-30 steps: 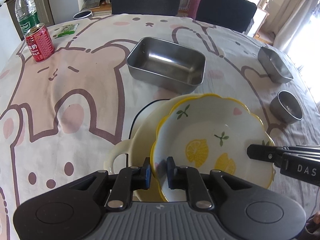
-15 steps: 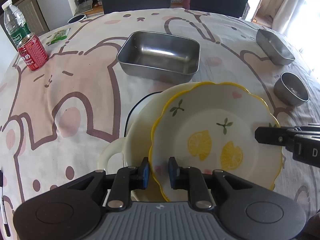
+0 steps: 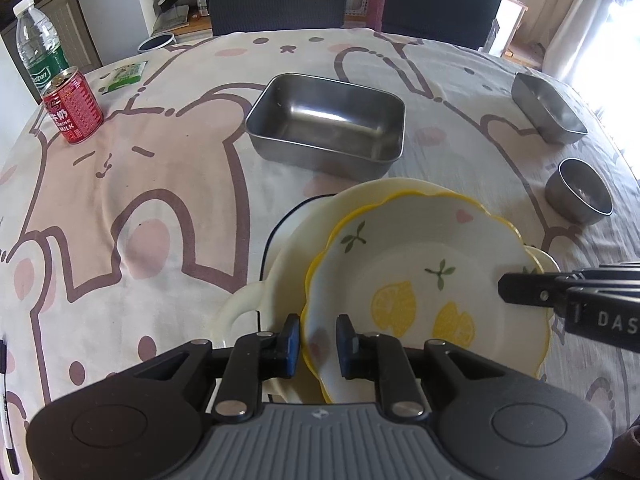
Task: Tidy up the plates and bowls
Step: 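Lower the lemon-print bowl with both grippers into the cream bowl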
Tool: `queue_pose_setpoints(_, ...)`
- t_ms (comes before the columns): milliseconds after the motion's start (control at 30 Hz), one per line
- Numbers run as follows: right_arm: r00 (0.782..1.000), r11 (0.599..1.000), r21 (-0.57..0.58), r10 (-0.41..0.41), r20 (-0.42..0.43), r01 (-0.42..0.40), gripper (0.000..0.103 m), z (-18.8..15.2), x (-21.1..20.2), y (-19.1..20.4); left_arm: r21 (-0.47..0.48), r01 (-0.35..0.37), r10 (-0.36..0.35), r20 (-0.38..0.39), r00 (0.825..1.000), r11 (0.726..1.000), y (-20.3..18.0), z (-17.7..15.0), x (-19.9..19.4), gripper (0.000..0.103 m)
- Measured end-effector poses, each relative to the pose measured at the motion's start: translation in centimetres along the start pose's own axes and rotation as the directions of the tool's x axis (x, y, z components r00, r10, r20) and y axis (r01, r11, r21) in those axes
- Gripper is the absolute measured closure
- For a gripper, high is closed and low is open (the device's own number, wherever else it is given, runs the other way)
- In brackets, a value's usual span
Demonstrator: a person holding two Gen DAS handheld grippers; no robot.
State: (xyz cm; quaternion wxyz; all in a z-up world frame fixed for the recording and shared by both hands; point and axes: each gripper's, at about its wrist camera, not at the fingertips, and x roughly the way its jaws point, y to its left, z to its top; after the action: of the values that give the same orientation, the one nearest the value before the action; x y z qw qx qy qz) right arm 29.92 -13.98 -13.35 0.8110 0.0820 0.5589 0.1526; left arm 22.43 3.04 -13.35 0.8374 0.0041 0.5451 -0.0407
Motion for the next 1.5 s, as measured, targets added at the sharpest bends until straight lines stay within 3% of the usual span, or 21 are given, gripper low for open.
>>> queue_pose_setpoints(433, 0.998, 0.999, -0.013, -0.038, -0.040, 0.037, 0.095, 0.3, 1.7, 0.3, 0.001, 0.022, -0.022, 0.010, 1.000, 1.000, 0.6, -0.2, -0.3, 0.083)
queue_pose_setpoints(633, 0.998, 1.000, 0.007, -0.019, -0.068, 0.019, 0.094, 0.3, 2.1, 0.0, -0.001, 0.024, -0.024, 0.009, 1.000, 1.000, 0.6, -0.2, -0.3, 0.083)
queue_pose_setpoints(1167, 0.997, 1.000, 0.004, 0.015, -0.076, -0.014, 0.077, 0.0, 1.3, 0.2, -0.006, 0.011, -0.011, 0.019, 1.000, 1.000, 0.6, -0.4, -1.0, 0.082)
queue_pose_setpoints(1500, 0.999, 1.000, -0.007, 0.007, -0.045, -0.007, 0.073, -0.2, 0.0, 0.3, -0.008, 0.012, -0.012, 0.026, 1.000, 1.000, 0.6, -0.5, -1.5, 0.082)
